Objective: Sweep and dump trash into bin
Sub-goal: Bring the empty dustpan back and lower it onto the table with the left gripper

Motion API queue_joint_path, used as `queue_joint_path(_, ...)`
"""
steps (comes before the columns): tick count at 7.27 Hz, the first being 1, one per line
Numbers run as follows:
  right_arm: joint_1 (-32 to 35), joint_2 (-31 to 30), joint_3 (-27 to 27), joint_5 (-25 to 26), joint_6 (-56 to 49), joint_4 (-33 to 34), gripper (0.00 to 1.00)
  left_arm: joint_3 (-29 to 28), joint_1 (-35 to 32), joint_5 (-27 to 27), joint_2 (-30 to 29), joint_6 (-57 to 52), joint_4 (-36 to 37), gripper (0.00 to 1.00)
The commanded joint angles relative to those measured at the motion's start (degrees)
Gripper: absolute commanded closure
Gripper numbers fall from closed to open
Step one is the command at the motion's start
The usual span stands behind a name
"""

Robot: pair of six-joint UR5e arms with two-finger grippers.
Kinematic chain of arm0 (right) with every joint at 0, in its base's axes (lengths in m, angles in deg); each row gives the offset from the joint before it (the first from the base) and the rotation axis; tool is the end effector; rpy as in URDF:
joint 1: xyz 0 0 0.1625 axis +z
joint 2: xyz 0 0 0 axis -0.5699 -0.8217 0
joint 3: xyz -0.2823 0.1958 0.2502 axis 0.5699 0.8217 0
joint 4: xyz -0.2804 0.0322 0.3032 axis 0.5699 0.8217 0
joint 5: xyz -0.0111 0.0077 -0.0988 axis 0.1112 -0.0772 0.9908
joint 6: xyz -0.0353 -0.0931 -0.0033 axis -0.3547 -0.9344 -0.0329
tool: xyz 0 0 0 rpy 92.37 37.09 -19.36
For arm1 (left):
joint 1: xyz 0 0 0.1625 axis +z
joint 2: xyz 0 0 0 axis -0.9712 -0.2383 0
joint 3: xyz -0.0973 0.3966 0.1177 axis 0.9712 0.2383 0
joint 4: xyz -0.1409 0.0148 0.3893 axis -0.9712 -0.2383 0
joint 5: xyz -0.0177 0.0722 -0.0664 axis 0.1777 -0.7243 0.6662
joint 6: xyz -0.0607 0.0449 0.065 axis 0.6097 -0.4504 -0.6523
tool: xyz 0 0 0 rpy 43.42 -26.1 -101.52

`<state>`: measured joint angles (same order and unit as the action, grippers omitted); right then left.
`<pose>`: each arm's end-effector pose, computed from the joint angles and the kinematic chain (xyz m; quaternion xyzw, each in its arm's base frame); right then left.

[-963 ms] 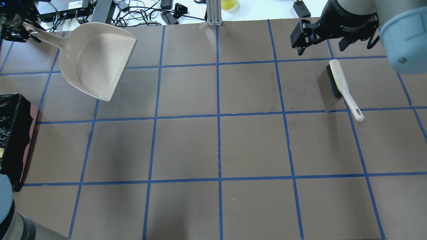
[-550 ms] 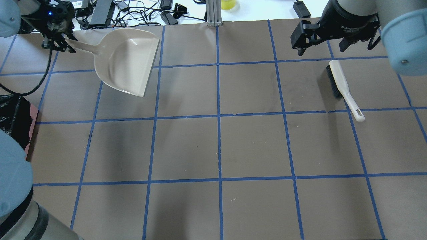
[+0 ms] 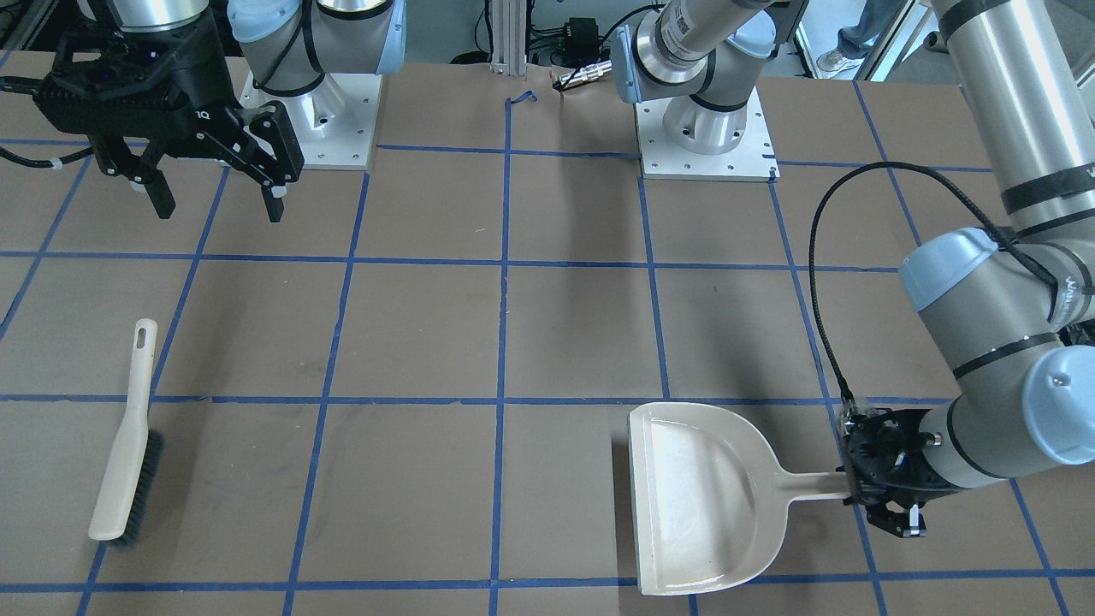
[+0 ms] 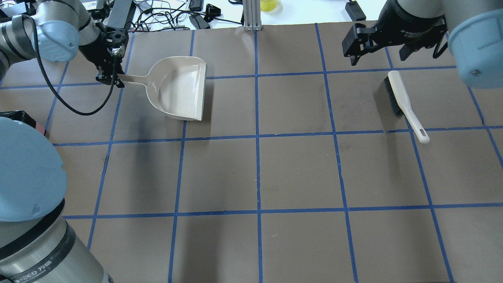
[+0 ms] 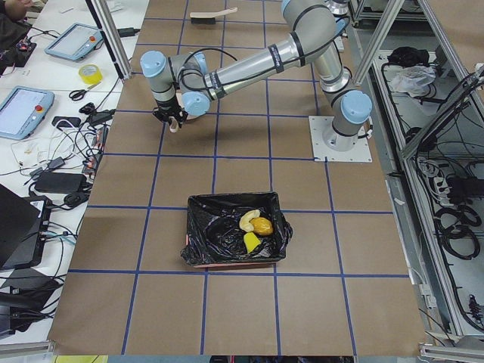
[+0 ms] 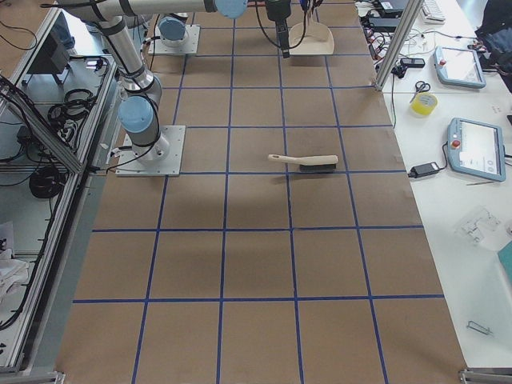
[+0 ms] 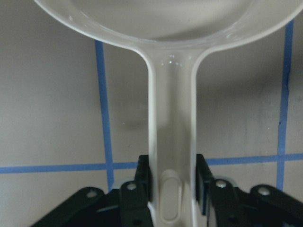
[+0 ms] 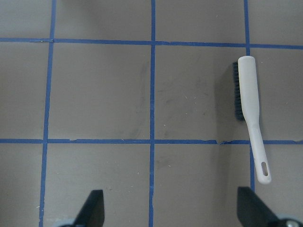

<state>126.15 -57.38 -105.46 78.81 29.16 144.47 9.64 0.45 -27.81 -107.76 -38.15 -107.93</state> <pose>0.1402 -0.4840 0.5322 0.0125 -0.9920 0.1235 0.0240 0.0404 -0.7095 0.2733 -0.6933 -0.7199 -0.0075 0.0318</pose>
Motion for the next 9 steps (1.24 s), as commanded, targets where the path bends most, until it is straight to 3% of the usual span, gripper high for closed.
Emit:
queue_joint_path(1,0.0,-0.1,0.0,0.0,0.0,-0.1,0.0,1.0,-0.9,0.0,-0.9,3.2,0.5,1.0)
queue_joint_path(8,0.1,-0.5,-0.1,0.0,0.0,-0.3,0.0,5.9,-1.3,-1.4,0.6,2.4,5.3,0.97)
queue_joint_path(9,0.1,-0.5,-0.1,0.0,0.0,-0.3,0.0,5.9,-1.4,-1.5,0.7,2.4,5.3,0.76)
